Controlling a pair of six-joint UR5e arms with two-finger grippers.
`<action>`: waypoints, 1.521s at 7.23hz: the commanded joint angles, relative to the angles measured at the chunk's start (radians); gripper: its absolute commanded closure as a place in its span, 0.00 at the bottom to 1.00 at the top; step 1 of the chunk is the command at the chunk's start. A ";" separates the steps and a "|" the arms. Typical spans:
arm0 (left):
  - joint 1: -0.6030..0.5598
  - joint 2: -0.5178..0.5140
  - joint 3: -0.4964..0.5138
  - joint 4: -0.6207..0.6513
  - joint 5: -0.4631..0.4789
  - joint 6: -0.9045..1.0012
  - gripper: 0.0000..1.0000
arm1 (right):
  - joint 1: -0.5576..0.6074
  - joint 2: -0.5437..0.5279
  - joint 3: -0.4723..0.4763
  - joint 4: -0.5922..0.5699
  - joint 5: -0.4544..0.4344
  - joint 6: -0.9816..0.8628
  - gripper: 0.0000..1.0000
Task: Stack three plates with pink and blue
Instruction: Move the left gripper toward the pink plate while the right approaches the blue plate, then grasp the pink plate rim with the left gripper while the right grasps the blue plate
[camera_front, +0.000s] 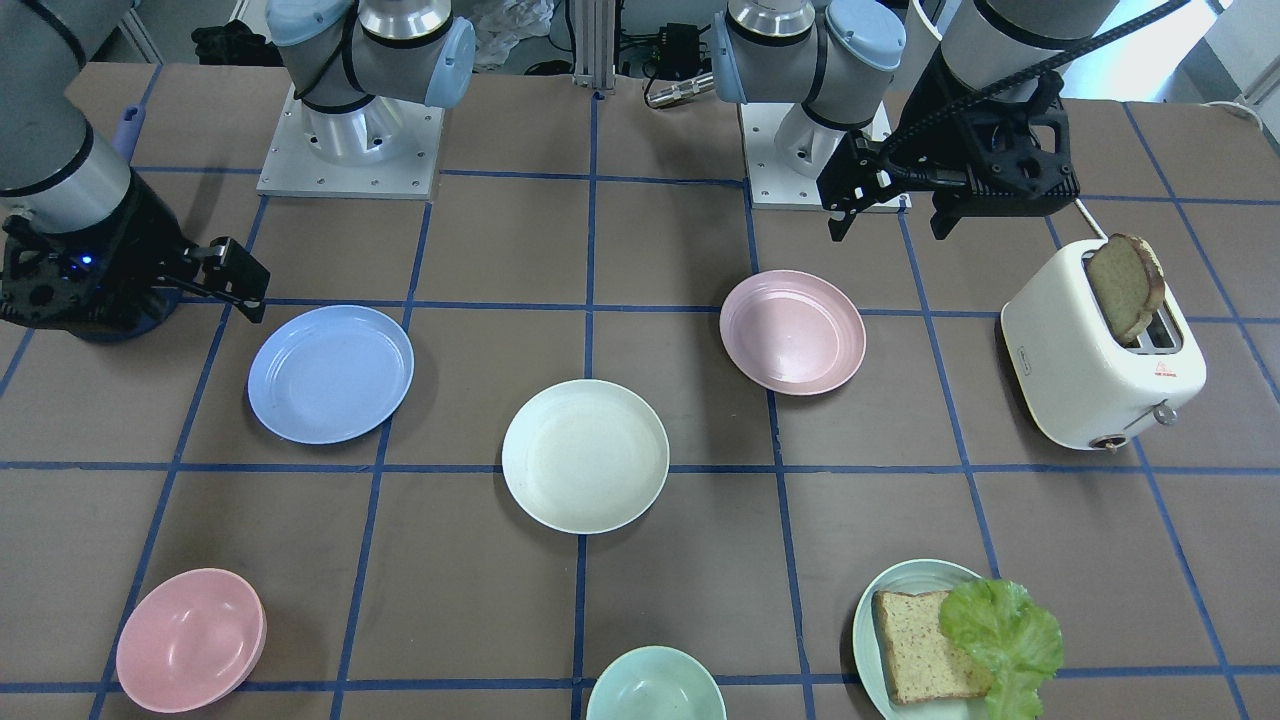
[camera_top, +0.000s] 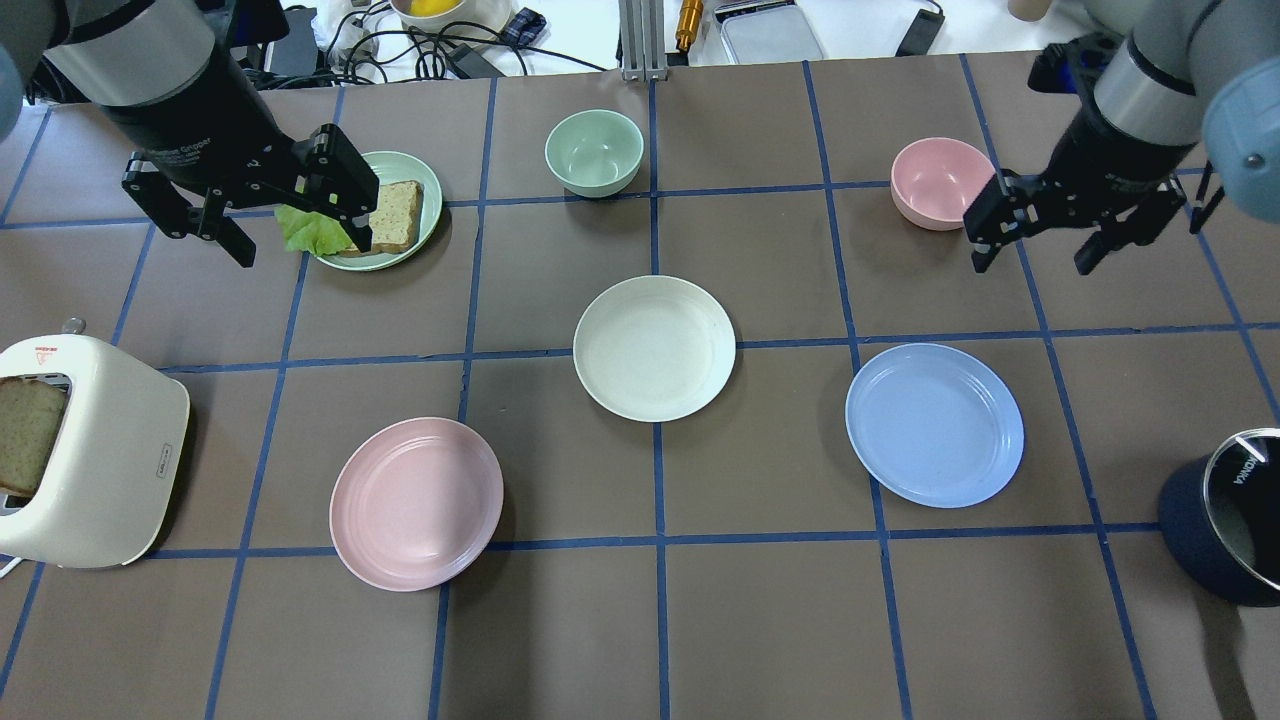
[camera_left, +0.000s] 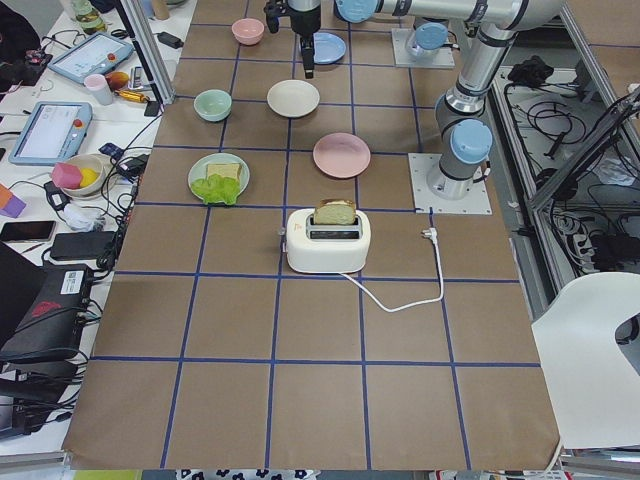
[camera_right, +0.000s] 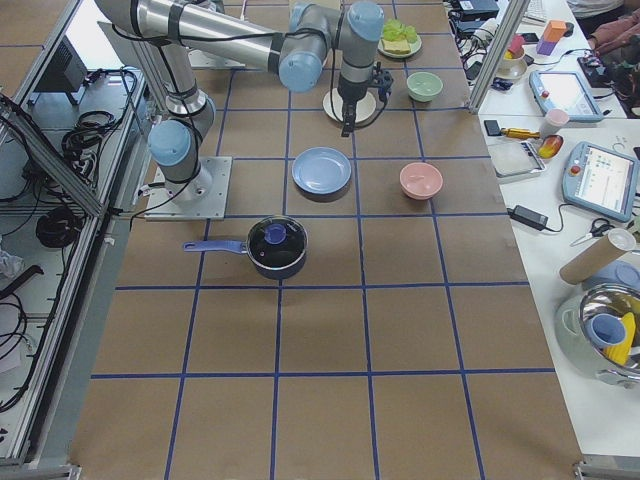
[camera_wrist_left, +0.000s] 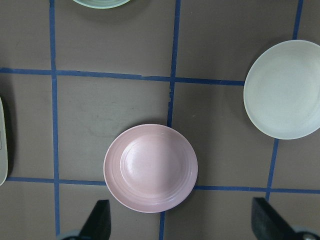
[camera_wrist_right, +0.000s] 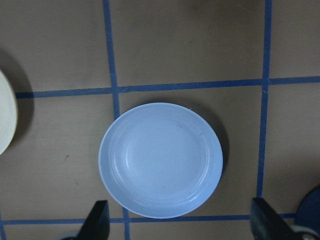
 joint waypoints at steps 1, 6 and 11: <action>-0.001 0.001 0.000 0.000 0.001 -0.001 0.00 | -0.112 0.004 0.220 -0.236 0.001 -0.086 0.00; -0.001 -0.003 -0.008 0.000 0.001 0.004 0.00 | -0.157 0.020 0.349 -0.386 0.018 -0.141 0.00; -0.089 -0.037 -0.289 0.245 0.002 0.016 0.00 | -0.157 0.064 0.349 -0.423 0.020 -0.144 0.00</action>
